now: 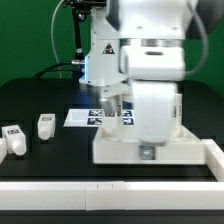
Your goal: Assemble square table
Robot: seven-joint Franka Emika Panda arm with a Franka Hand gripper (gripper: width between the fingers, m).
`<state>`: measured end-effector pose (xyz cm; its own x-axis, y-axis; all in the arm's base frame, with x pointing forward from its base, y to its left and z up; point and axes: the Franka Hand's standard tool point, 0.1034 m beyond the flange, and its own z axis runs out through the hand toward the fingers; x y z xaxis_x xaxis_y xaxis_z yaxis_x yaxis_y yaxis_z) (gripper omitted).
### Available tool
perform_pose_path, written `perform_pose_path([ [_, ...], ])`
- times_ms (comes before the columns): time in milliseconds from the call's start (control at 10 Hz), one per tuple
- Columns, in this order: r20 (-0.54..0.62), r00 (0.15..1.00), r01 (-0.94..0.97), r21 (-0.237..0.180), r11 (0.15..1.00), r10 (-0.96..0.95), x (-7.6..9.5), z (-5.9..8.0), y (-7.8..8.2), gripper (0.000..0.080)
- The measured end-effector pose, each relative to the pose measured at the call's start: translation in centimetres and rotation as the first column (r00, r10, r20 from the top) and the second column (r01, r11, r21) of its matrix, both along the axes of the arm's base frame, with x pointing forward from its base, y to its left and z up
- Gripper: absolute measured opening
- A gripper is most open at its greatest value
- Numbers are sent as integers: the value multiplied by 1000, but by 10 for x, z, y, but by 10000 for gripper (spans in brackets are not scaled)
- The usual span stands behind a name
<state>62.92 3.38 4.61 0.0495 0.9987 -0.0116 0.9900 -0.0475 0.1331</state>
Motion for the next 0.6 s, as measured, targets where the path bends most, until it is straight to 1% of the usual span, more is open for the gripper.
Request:
perform_pose_path([
  [100, -4, 1000, -25, -8, 1000, 25, -4, -3, -5, 53],
  [200, -8, 1000, -12, -10, 1000, 12, -5, -5, -8, 53],
  [500, -10, 1000, -4, -11, 1000, 4, -5, -8, -8, 53],
  [600, -10, 1000, 17, -6, 1000, -17, 0, -9, -4, 53],
])
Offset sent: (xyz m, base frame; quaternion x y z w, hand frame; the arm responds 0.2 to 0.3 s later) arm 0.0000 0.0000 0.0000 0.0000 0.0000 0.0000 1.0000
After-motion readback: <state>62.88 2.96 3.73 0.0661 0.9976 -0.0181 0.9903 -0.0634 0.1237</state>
